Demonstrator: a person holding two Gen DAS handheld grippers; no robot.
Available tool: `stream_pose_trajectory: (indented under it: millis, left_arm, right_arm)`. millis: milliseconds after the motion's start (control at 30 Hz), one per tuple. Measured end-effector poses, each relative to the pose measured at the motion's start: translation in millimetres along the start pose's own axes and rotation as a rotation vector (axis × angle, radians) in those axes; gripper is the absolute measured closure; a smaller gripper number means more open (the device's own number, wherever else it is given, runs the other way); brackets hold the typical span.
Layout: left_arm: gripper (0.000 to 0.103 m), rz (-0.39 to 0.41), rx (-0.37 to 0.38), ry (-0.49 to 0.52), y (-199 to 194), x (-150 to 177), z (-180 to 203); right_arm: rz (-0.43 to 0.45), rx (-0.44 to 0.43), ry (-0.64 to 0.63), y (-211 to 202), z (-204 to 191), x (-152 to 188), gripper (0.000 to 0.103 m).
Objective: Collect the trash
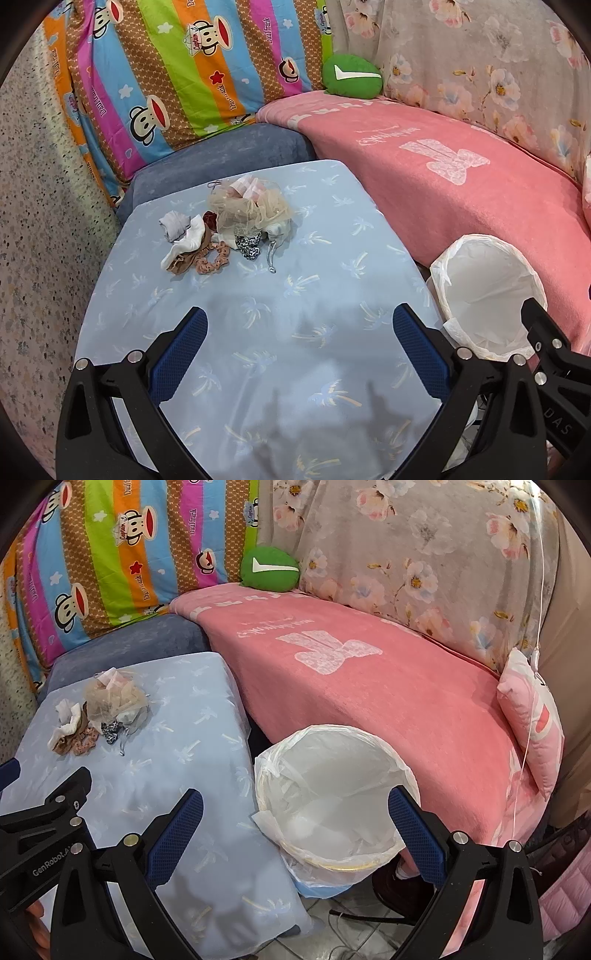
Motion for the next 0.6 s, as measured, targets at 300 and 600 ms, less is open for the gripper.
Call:
stream_pose_trajectory:
  millis: [300,600]
  left_arm:
    - [0.007,0.008,-0.01,-0.025,14.1,-1.0,-23.6]
    - [0.007,0.024,-0.035,-0.091,41.2,-8.0,-71.0]
  right_arm:
    - [0.007,-0.016,-0.01,9.1,-28.9,-8.6,0.006]
    - [0.012,-0.07,-0.035,29.5,-79.2,-21.8,0.006]
Point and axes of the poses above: each gripper's, at about its wrist camera, not at the fingertips, and y roughly the way its jaws point, z to its right, x to its underside, the point moved 9 cm from there along y, roughly the way its jaws point, and after that the axes turned 5 degrees about y, right-handed, at the moved point
